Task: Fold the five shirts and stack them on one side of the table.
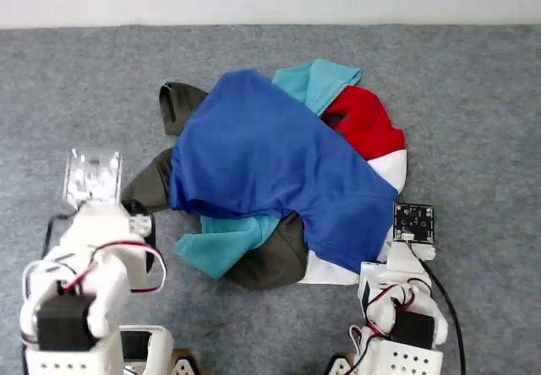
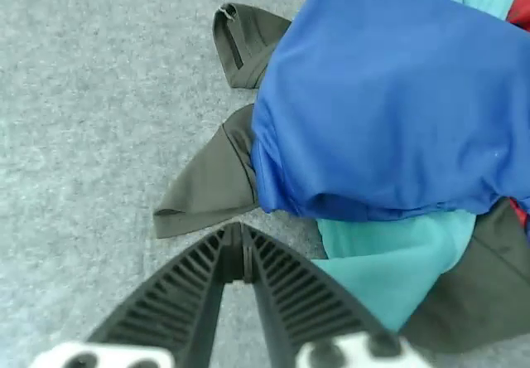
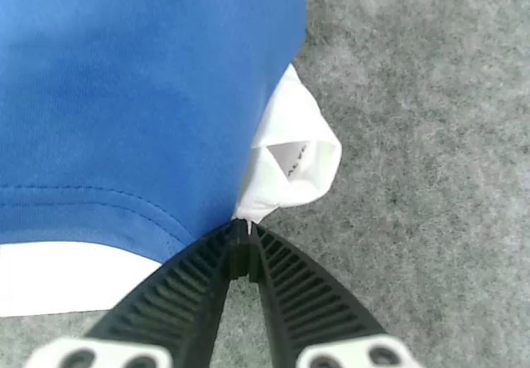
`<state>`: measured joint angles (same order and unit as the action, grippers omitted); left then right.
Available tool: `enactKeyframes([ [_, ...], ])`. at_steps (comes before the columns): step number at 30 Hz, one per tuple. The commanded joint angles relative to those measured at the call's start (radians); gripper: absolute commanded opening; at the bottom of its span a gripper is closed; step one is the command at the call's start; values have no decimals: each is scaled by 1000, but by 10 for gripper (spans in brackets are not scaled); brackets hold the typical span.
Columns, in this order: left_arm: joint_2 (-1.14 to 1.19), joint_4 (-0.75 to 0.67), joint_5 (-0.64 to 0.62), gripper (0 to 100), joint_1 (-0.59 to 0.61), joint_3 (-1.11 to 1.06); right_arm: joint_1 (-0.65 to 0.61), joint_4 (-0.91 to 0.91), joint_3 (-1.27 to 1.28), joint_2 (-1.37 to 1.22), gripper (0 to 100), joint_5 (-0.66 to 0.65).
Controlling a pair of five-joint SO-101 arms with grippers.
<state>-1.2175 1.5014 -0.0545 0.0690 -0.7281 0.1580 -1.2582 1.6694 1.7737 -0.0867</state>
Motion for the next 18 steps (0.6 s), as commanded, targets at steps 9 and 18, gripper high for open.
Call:
enactKeyframes([
  [9, 299, 46, 0, 8, 2, 248, -53, -8, 15, -4, 9, 2],
  [18, 677, 181, -2, 8, 0, 460, -117, 7, -26, -2, 9, 5],
])
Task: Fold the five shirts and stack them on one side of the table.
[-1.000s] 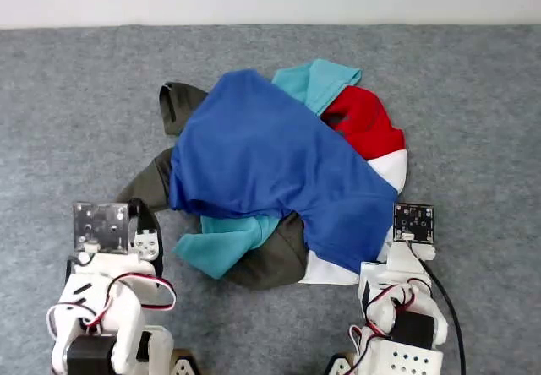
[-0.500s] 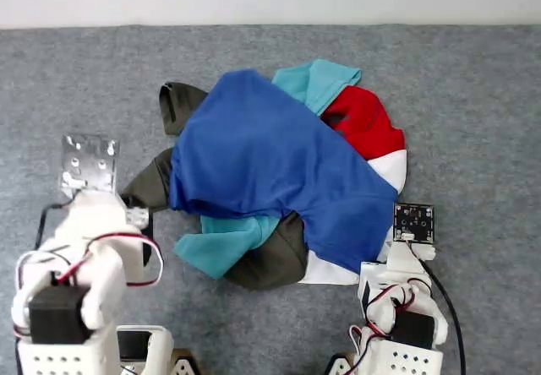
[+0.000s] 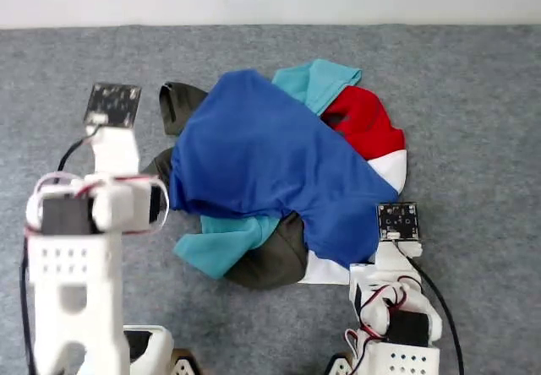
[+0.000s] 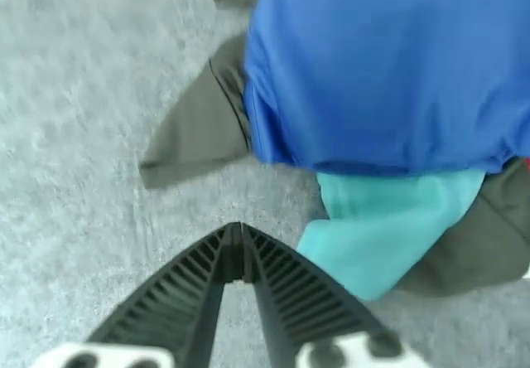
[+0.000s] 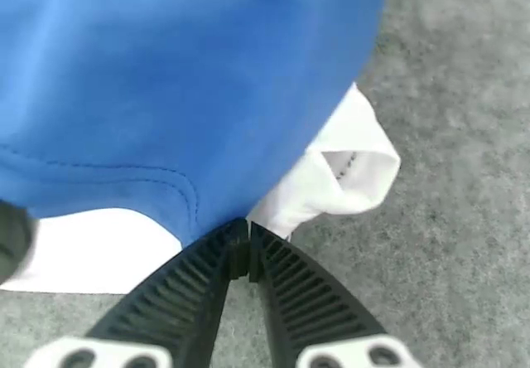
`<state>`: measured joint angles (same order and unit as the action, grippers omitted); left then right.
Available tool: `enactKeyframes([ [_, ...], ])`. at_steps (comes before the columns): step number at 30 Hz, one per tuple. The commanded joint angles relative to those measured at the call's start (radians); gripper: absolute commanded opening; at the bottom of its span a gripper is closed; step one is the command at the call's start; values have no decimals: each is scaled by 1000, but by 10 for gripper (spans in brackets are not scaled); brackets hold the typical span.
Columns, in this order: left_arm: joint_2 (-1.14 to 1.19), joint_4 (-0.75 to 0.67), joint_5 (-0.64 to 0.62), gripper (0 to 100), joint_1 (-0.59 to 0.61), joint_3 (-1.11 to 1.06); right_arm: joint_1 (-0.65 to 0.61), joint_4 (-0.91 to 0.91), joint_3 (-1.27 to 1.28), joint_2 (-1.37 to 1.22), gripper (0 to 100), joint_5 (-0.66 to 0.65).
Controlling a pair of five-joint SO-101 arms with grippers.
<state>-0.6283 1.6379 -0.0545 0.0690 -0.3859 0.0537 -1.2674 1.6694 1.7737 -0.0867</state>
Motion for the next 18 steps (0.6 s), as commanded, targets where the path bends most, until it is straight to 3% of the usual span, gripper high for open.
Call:
enactKeyframes([
  [1, 115, 64, 0, 8, -2, 163, -10, 19, -61, -2, 9, 5],
  [6, 176, 109, 5, 8, -63, 321, 73, 16, -308, -13, 9, 2],
  [13, 184, 86, 11, 8, -170, 325, 105, -87, -545, -42, 9, -75],
  [18, 235, 44, 130, 8, -232, 328, 229, -162, -755, -262, 9, -150],
])
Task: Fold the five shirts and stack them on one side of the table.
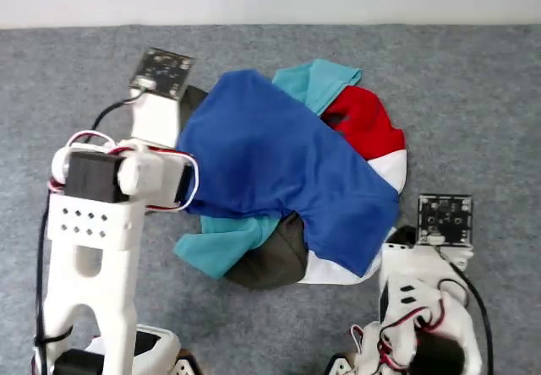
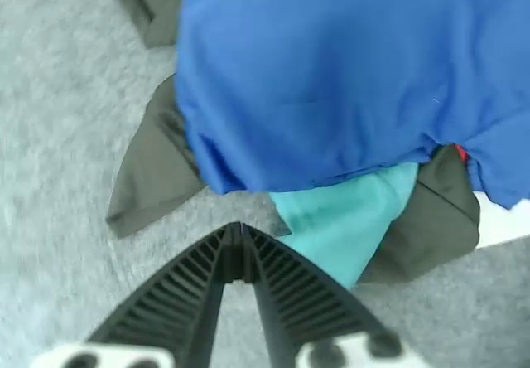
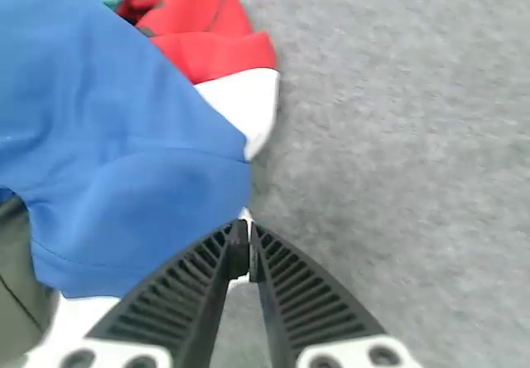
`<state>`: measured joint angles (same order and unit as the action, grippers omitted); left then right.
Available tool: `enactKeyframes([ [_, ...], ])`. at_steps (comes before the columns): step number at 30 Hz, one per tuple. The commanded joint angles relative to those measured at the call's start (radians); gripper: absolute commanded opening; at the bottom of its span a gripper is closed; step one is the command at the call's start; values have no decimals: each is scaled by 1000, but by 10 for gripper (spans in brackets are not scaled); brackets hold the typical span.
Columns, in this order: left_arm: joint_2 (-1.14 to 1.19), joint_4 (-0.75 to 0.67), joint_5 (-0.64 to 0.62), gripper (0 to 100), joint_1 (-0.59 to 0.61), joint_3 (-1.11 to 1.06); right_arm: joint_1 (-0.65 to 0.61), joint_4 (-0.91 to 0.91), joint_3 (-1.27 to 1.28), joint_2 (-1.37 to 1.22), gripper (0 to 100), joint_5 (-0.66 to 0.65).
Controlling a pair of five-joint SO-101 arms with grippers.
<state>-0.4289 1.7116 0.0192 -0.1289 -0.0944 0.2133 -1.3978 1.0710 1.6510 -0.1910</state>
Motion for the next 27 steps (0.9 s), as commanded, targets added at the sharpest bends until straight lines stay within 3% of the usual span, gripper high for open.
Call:
enactKeyframes([
  [1, 63, -31, 66, 9, -44, 36, 99, -50, -215, -203, 9, -55],
  [10, 377, 11, 71, 9, -189, 249, 183, -340, -730, -700, 9, -57],
  [20, 733, 43, 74, 9, -264, 521, 183, -372, -824, -751, 9, -58],
  [23, 798, 43, 95, 91, -284, 547, 183, -392, -824, -751, 9, -83],
  [27, 822, 43, 95, 263, -293, 549, 183, -397, -824, -751, 9, -244],
])
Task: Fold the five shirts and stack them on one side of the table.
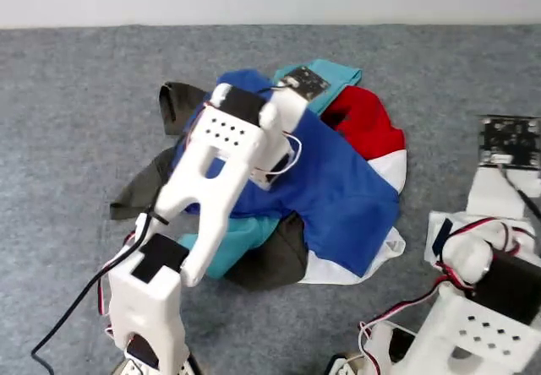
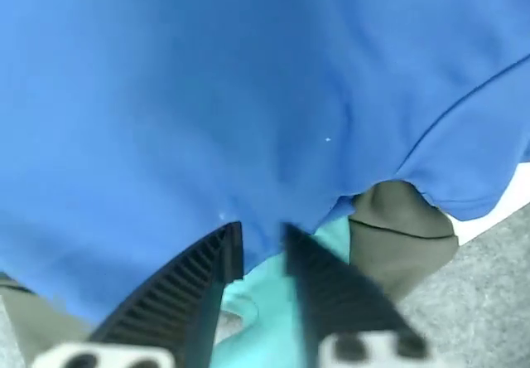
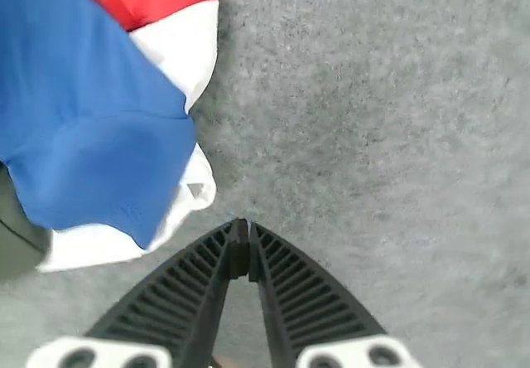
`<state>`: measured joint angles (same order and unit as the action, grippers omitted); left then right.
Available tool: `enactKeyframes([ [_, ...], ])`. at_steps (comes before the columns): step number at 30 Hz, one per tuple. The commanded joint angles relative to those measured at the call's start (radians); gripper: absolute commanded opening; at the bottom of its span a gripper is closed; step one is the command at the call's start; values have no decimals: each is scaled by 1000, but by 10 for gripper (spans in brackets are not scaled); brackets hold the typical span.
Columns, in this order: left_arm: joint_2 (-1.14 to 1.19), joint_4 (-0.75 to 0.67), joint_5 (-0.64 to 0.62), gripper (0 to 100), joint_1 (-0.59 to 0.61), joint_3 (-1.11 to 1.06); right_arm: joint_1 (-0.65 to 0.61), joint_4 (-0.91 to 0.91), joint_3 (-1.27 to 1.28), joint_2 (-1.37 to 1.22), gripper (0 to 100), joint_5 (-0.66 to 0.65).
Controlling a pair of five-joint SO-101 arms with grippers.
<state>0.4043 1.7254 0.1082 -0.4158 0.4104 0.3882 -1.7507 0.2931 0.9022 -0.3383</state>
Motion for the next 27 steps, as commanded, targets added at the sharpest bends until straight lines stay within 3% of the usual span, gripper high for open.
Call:
enactKeyframes([
  [1, -11, 29, 6, 278, -6, 44, 8, -44, -46, -2, 9, -117],
  [9, 38, 26, 12, 331, -21, 19, 8, -44, -46, -5, 29, -121],
  [14, 184, 5, 14, 333, -21, 41, 8, -44, -46, -2, 145, -117],
  [22, 433, -18, 11, 330, 0, 182, 10, -44, -46, -2, 154, -117],
  [24, 479, -17, 8, 303, 2, 206, 10, -44, -46, -1, 154, -117],
  [27, 522, 2, 14, 184, 0, 251, 10, -44, -46, -1, 154, -117],
])
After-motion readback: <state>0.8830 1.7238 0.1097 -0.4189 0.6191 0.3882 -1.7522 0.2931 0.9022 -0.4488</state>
